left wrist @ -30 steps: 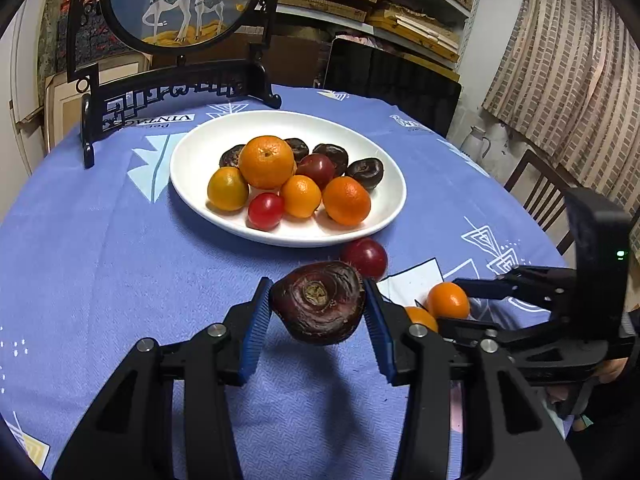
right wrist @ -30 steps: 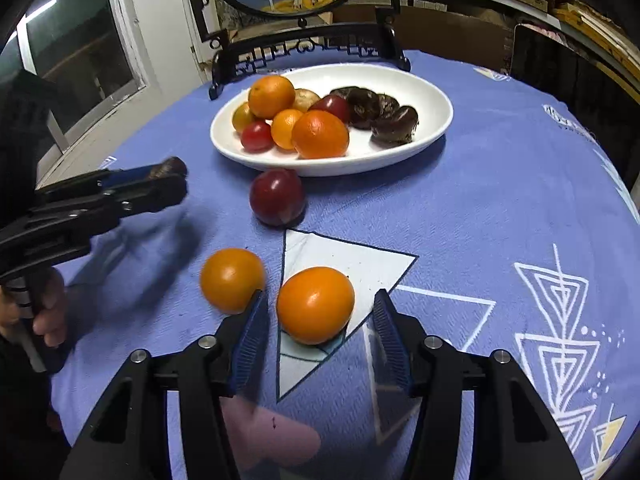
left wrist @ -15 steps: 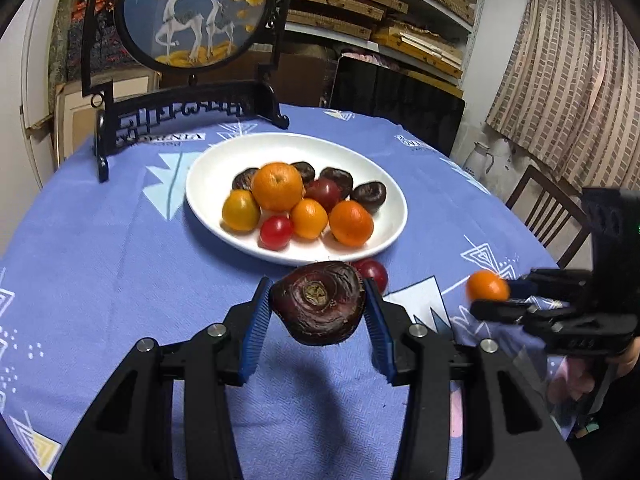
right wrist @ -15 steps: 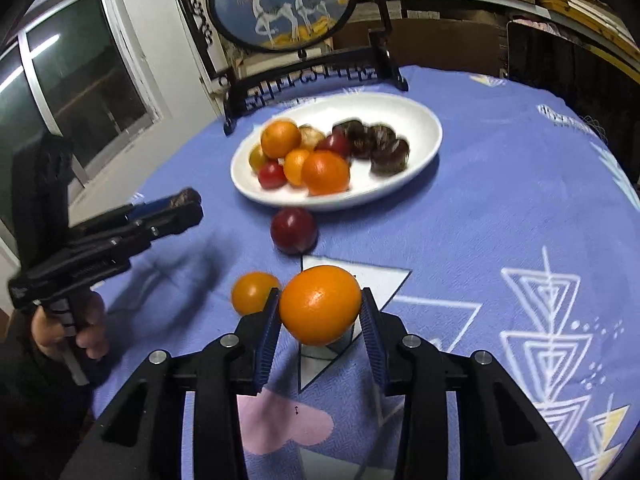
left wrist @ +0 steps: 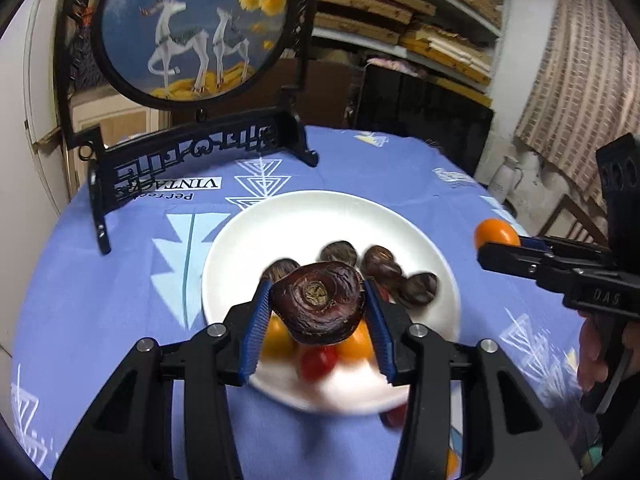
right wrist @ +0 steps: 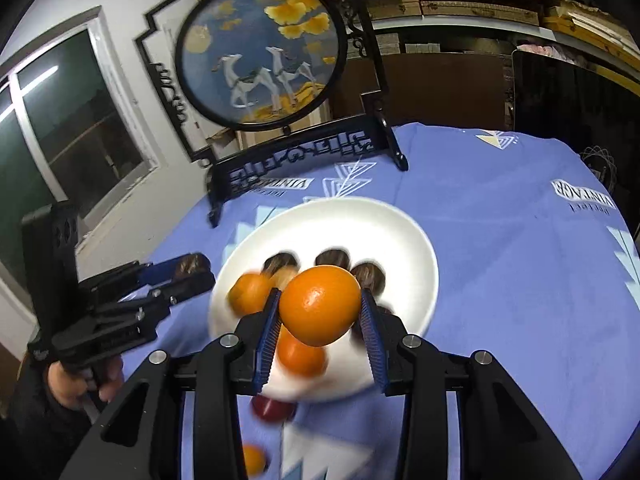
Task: Organize fruits
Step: 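Carry both fruits onto the white plate and open both tools, then grasp a yellow-orange tomato with the left tool while the right tool grasps a red tomato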
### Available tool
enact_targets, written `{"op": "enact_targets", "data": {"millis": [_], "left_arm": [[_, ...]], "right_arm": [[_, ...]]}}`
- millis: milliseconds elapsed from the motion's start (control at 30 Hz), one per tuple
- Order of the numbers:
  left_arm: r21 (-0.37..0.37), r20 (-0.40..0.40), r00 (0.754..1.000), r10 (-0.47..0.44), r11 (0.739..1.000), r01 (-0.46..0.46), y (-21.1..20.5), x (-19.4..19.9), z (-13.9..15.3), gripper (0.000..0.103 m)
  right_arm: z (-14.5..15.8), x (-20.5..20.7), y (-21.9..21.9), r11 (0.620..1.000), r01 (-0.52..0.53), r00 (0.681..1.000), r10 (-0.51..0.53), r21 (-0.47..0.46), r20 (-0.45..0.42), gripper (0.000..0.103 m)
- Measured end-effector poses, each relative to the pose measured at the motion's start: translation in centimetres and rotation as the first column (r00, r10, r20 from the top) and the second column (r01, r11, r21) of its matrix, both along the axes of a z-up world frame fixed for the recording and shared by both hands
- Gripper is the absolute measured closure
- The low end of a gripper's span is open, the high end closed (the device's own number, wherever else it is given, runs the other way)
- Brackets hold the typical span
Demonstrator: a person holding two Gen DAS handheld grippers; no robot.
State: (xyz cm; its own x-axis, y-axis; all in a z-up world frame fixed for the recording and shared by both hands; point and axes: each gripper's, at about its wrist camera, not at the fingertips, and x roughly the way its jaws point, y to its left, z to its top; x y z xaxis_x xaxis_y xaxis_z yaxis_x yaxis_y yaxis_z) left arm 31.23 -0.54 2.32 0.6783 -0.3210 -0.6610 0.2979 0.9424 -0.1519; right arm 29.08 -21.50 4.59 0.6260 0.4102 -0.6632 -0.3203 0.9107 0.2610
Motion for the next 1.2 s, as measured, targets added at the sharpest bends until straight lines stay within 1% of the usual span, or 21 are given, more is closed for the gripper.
{"op": "enact_targets", "data": {"millis": [167, 333, 367, 400, 433, 533, 633, 700, 767, 833, 867, 933, 967, 1000, 1033, 1067, 1200], "left_arm": [[0.022, -0.040, 0.999, 0.012, 1.000, -0.011, -1.1, 3.4, -1.5, 0.058], [0.040, -0.054, 0.998, 0.011, 0.999, -0.009, -1.3, 4.9, -2.4, 0.058], [0.042, -0.054, 0.998, 0.016, 0.999, -0.014, -1.3, 5.0, -2.5, 0.053], [0.042, -0.048, 0.999, 0.022, 0.999, -0.020, -1.2, 4.9, -2.4, 0.050], [0.040, -0.040, 0.999, 0.027, 0.999, -0.025, -1.0, 4.7, -2.2, 0.045], [0.023, -0.015, 0.999, 0.034, 0.999, -0.034, -0.6, 3.7, -1.3, 0.043], [0.016, -0.001, 1.000, 0.022, 1.000, -0.022, -0.6, 1.9, -0.6, 0.043], [0.037, 0.017, 1.000, -0.004, 0.999, 0.003, -1.0, -0.3, -0.5, 0.042], [0.049, 0.023, 0.999, -0.034, 0.998, 0.033, -1.4, -3.0, -0.7, 0.036], [0.059, 0.016, 0.998, -0.066, 0.996, 0.065, -1.8, -5.1, -1.0, 0.035], [0.073, 0.010, 0.996, -0.088, 0.993, 0.087, -2.1, -6.6, -1.4, 0.033], [0.088, 0.000, 0.993, -0.119, 0.989, 0.119, -2.7, -8.5, -1.9, 0.033], [0.094, -0.013, 0.989, -0.145, 0.985, 0.146, -3.1, -9.8, -2.4, 0.030], [0.098, -0.028, 0.985, -0.168, 0.981, 0.170, -3.5, -10.9, -2.9, 0.029], [0.104, -0.038, 0.983, -0.182, 0.977, 0.185, -3.8, -11.6, -3.3, 0.028], [0.124, -0.052, 0.977, -0.205, 0.970, 0.210, -4.5, -12.8, -4.1, 0.028], [0.186, -0.055, 0.971, -0.232, 0.953, 0.238, -6.2, -15.2, -5.6, 0.028]], "right_arm": [[-2.8, 4.8, 1.2, 1.000, 0.024, 0.998, -0.025, -0.011, -0.049, 0.064], [-4.2, 6.8, 1.9, 0.999, 0.030, 0.998, -0.031, -0.025, -0.051, 0.063], [-4.2, 6.9, 1.8, 0.999, 0.035, 0.999, -0.036, -0.020, -0.039, 0.060], [-4.1, 6.8, 1.7, 0.999, 0.038, 0.999, -0.038, -0.014, -0.031, 0.053], [-3.9, 6.6, 1.5, 0.999, 0.044, 0.999, -0.044, -0.003, -0.018, 0.052], [-3.4, 5.9, 1.0, 0.999, 0.041, 0.999, -0.040, 0.005, -0.012, 0.052], [-2.8, 4.1, 0.3, 0.999, 0.040, 0.999, -0.040, 0.009, -0.002, 0.052], [-2.6, 2.4, -0.4, 0.999, 0.038, 0.999, -0.038, 0.026, -0.003, 0.052], [-2.5, 0.4, -1.0, 0.999, 0.031, 0.999, -0.031, 0.042, -0.007, 0.052], [-2.7, -1.7, -1.5, 0.999, 0.029, 1.000, -0.029, 0.044, -0.006, 0.051], [-2.8, -3.1, -1.7, 0.999, 0.028, 1.000, -0.028, 0.038, -0.005, 0.051], [-3.1, -5.1, -2.0, 0.999, 0.026, 1.000, -0.025, 0.037, -0.006, 0.051], [-3.3, -6.1, -2.3, 0.999, 0.026, 1.000, -0.026, 0.041, -0.008, 0.051], [-3.5, -7.4, -2.7, 0.998, 0.034, 0.999, -0.033, 0.049, -0.011, 0.050], [-3.8, -8.5, -3.1, 0.997, 0.043, 0.999, -0.042, 0.058, -0.014, 0.045], [-4.1, -9.6, -3.6, 0.996, 0.057, 0.998, -0.056, 0.065, -0.015, 0.044], [-5.4, -12.9, -4.9, 0.993, 0.090, 0.996, -0.088, 0.082, -0.028, 0.042]]}}
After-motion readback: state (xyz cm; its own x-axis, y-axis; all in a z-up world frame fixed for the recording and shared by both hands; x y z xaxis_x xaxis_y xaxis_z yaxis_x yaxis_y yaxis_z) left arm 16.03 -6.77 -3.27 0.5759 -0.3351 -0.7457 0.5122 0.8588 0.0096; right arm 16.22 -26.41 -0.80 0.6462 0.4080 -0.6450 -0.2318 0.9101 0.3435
